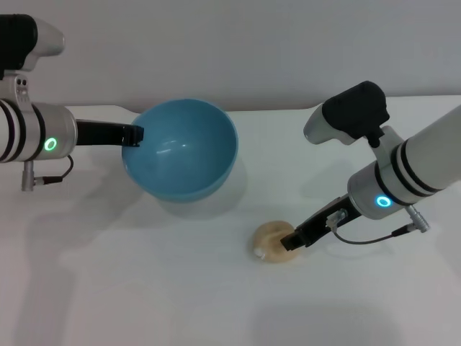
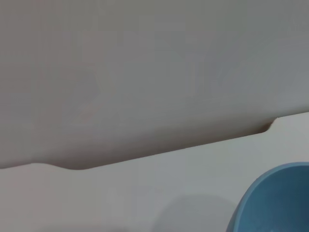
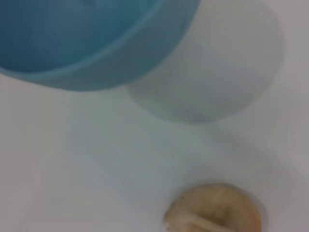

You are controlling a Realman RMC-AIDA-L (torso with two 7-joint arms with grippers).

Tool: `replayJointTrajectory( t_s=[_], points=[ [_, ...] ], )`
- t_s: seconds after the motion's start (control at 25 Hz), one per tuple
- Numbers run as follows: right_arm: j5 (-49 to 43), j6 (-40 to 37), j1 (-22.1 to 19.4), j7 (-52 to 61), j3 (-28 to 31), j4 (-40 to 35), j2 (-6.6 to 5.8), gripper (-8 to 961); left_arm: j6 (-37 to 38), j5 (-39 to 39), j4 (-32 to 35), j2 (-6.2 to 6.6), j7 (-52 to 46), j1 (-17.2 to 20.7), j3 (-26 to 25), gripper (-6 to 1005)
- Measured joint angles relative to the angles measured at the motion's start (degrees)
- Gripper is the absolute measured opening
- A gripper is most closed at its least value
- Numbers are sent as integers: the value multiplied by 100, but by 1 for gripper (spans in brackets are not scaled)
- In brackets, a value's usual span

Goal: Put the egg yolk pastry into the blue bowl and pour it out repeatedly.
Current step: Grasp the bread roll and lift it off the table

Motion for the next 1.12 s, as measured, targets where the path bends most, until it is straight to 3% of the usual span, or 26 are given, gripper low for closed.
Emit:
replayJointTrajectory(
  t_s=[0.88, 1.12],
  points=[
    [71, -900, 119, 14, -210, 715, 17, 232, -37, 14, 140, -2, -11, -22, 44, 15],
    [74, -658, 11, 14, -133, 344, -20, 103, -31, 13, 146, -7, -12, -26, 44, 16]
  ],
)
